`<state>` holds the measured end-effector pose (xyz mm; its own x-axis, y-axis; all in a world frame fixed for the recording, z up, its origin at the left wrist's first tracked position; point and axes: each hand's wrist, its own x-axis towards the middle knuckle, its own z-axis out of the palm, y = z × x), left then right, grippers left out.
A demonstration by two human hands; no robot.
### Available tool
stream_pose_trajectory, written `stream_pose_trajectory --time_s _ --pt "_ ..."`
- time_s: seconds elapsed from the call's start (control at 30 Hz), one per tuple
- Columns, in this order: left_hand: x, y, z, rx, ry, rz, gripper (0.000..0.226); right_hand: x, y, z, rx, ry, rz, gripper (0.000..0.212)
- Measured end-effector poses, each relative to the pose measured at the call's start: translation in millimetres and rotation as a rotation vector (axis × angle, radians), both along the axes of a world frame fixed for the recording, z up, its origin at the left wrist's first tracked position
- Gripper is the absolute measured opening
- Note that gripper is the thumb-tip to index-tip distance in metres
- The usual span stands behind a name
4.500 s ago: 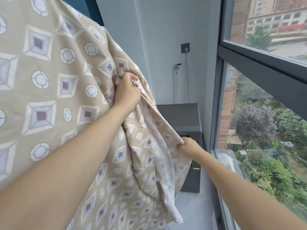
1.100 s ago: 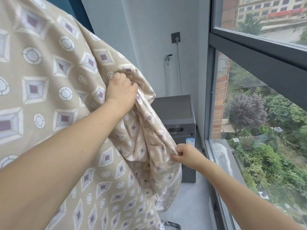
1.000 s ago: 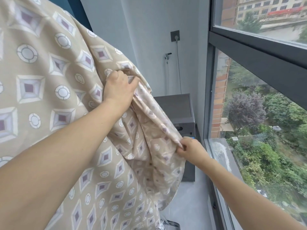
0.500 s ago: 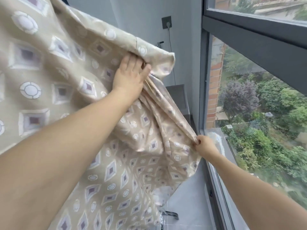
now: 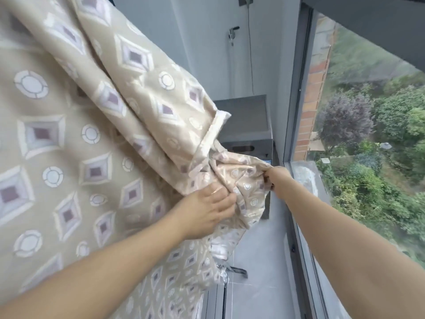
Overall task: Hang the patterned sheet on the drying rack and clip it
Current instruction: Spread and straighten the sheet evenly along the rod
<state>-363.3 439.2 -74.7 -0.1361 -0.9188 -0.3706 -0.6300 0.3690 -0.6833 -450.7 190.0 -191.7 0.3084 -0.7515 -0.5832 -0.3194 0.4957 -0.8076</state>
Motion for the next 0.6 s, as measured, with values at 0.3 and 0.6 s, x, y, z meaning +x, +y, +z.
stream_pose_trajectory --time_s 0.3,0.6 --pt "25 59 -29 0.048 -0.175 0.35 0.034 10 34 -14 -0.405 0.098 0.171 0.055" --pt "32 92 -41 0.188 -0.412 0.436 0.046 -15 102 22 -0.648 -0.089 0.019 0.02"
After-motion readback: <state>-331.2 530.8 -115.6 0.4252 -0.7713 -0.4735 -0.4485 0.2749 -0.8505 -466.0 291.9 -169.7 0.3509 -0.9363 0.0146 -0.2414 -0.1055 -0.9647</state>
